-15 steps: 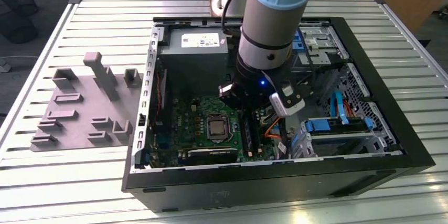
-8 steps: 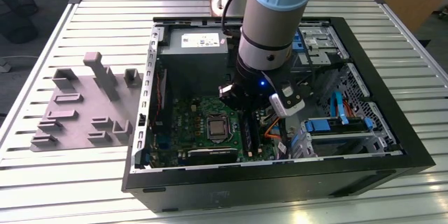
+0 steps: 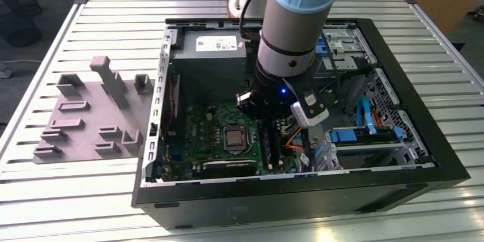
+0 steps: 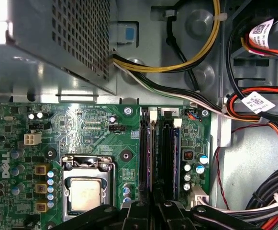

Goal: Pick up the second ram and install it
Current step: 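Insert the second ram into the second slot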

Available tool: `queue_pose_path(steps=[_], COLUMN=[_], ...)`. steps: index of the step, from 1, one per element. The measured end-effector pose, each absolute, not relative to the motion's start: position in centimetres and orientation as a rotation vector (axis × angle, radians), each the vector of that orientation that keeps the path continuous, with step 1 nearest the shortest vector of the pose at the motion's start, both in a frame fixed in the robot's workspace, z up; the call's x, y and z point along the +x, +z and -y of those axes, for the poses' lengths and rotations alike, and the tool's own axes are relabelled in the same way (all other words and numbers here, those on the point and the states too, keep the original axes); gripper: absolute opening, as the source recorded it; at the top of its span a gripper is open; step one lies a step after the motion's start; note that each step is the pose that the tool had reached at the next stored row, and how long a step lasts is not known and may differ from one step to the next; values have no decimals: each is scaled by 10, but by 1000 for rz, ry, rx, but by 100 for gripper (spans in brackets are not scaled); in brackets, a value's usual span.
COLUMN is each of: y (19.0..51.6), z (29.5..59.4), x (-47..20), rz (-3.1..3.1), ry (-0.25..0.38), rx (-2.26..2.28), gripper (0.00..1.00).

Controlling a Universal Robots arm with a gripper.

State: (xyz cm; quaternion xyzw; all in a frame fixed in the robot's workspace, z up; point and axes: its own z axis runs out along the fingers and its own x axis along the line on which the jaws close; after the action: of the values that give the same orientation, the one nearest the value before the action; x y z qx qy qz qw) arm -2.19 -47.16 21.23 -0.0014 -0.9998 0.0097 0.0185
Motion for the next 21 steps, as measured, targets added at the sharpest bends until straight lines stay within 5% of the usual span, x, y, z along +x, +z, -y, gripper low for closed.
queue_pose_path(steps=[21], y=[218], z=[473], x=[-22], rz=[3103], ry=[32], rx=[-6], gripper=[14])
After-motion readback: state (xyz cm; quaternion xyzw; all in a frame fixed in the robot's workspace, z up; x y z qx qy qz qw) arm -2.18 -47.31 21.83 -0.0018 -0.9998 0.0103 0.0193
